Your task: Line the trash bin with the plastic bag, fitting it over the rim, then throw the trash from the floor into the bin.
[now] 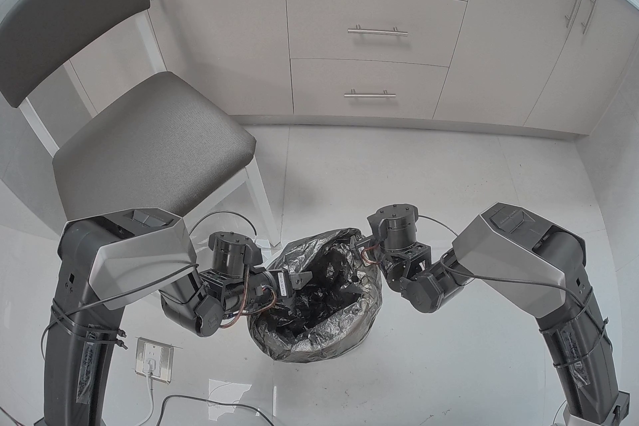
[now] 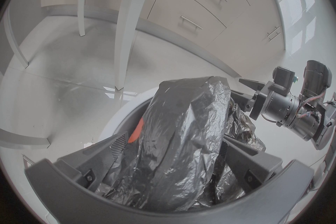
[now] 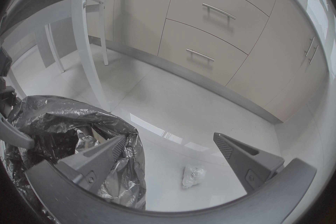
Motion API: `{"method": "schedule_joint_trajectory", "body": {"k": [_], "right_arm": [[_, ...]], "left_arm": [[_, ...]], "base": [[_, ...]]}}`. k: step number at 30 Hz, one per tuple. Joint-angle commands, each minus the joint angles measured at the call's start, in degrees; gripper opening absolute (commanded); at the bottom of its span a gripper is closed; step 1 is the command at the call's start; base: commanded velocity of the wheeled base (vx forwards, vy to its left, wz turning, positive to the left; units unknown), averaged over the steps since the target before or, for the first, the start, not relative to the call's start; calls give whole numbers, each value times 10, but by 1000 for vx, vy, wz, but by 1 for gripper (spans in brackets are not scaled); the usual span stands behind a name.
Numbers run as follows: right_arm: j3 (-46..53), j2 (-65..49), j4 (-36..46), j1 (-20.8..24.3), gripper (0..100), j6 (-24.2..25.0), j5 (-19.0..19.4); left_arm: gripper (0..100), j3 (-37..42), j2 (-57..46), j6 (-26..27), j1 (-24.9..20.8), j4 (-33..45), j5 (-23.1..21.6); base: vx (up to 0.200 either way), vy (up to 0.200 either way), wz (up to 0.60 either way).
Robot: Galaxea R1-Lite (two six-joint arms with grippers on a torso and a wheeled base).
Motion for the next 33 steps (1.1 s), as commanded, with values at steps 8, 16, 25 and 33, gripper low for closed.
{"method": "schedule_joint_trajectory", "body": {"k": [8,16,25,33], "right_arm": [[62,-35,-20,0,100,0,0],[114,-73,-43,7,100,-1,1],[158,-103,-45,22,100,0,3],[198,-106,-72,51,100,-1,5]], "left_arm": [[100,8,-18,0,-10,39,-2],[100,41,-38,-4,-44,12,-1],[100,43,-49,-12,-45,12,3],[100,52,-57,-14,-48,13,3]], "base": [[0,0,0],[0,0,0],[0,0,0],[0,0,0]]}}
